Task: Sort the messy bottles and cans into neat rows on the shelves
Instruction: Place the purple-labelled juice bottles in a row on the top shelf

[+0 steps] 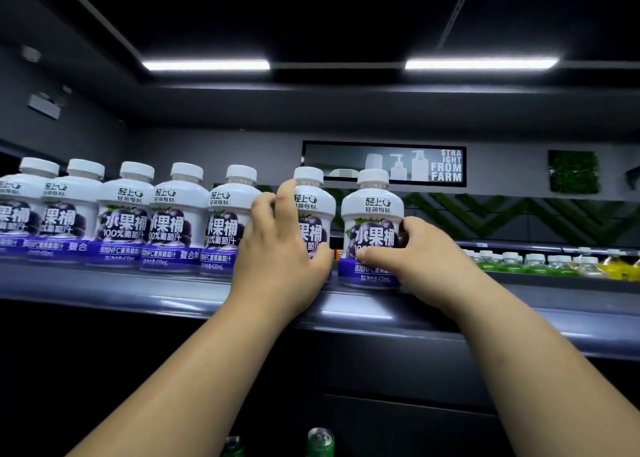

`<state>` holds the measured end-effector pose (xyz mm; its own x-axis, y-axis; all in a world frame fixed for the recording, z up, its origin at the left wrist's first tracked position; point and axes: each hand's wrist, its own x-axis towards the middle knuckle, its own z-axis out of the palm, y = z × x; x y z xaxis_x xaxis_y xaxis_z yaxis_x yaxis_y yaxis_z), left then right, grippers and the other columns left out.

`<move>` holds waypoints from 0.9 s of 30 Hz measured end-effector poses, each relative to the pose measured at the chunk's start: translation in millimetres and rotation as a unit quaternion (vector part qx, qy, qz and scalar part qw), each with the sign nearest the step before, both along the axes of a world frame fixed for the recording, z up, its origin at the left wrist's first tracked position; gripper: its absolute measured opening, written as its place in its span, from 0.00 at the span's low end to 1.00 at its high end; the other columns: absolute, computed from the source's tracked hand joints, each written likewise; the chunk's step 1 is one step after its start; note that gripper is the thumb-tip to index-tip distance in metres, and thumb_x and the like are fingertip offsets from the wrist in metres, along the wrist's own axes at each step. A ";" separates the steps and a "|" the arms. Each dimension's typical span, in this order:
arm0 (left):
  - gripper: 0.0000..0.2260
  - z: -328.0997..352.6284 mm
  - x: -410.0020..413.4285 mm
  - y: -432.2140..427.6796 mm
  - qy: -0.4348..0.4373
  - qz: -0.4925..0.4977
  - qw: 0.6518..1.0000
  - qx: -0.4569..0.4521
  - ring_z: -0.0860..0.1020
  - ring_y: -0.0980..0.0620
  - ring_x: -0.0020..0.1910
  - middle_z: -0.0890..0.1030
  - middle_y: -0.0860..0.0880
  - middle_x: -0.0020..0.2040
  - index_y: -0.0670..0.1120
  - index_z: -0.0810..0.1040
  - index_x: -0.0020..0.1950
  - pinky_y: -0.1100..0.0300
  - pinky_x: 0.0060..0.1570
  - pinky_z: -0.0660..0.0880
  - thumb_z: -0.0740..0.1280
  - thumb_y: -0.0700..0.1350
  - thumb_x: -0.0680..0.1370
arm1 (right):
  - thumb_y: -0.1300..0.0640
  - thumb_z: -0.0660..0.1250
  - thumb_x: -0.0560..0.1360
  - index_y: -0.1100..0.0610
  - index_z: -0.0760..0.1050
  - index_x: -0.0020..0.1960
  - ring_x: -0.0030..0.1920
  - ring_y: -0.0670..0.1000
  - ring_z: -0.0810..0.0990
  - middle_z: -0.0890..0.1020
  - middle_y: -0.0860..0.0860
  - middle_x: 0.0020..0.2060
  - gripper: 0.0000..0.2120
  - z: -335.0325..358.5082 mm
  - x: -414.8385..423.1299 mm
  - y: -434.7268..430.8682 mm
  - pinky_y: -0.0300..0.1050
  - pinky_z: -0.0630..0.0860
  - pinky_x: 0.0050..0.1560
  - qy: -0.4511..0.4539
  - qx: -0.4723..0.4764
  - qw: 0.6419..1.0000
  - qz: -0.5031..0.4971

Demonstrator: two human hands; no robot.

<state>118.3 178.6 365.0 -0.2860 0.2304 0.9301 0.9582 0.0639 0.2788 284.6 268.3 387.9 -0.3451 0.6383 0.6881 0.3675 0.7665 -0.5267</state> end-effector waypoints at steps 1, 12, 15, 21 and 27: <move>0.40 -0.4 -0.4 0.5 0.000 0.011 1.000 0.003 0.68 0.39 0.67 0.63 0.44 0.71 0.50 0.54 0.78 0.48 0.65 0.66 0.71 0.54 0.72 | 0.28 0.71 0.54 0.46 0.76 0.51 0.47 0.48 0.83 0.83 0.42 0.46 0.32 0.0 0.2 0.4 0.57 0.82 0.50 -0.003 0.003 1.000 0.001; 0.38 -1.6 -4.1 1.7 -0.010 0.094 0.995 0.032 0.66 0.42 0.67 0.66 0.45 0.70 0.51 0.58 0.75 0.46 0.64 0.62 0.71 0.58 0.69 | 0.22 0.61 0.59 0.41 0.70 0.63 0.57 0.48 0.79 0.80 0.40 0.57 0.38 -2.8 -1.4 -10.0 0.53 0.76 0.59 -0.134 0.087 0.987 -0.019; 0.38 -1.9 -4.5 1.4 -0.015 0.088 0.995 0.036 0.65 0.42 0.67 0.66 0.46 0.70 0.51 0.58 0.75 0.47 0.65 0.61 0.71 0.57 0.69 | 0.20 0.57 0.58 0.39 0.66 0.67 0.59 0.49 0.78 0.80 0.41 0.60 0.42 -3.6 -1.5 -8.8 0.53 0.76 0.59 -0.157 0.099 0.982 -0.022; 0.37 -2.4 -4.6 0.8 -0.017 0.068 0.997 0.028 0.63 0.41 0.69 0.62 0.44 0.72 0.51 0.57 0.76 0.47 0.68 0.59 0.70 0.53 0.71 | 0.21 0.59 0.62 0.36 0.63 0.70 0.60 0.49 0.79 0.80 0.40 0.61 0.40 -4.2 -1.5 -10.7 0.52 0.76 0.60 -0.160 0.114 0.980 -0.025; 0.39 -3.9 -6.7 -3.3 -0.012 0.051 0.999 0.012 0.63 0.42 0.70 0.62 0.45 0.73 0.52 0.56 0.77 0.47 0.69 0.59 0.70 0.55 0.71 | 0.23 0.66 0.61 0.43 0.72 0.58 0.55 0.50 0.79 0.81 0.41 0.54 0.34 -7.9 -3.7 -18.1 0.51 0.77 0.52 -0.101 0.134 0.981 -0.100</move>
<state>111.6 175.4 361.1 -0.3298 0.1767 0.9273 0.9399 0.1539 0.3050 281.0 250.2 380.1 -0.3774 0.5127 0.7712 0.6006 0.7694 -0.2175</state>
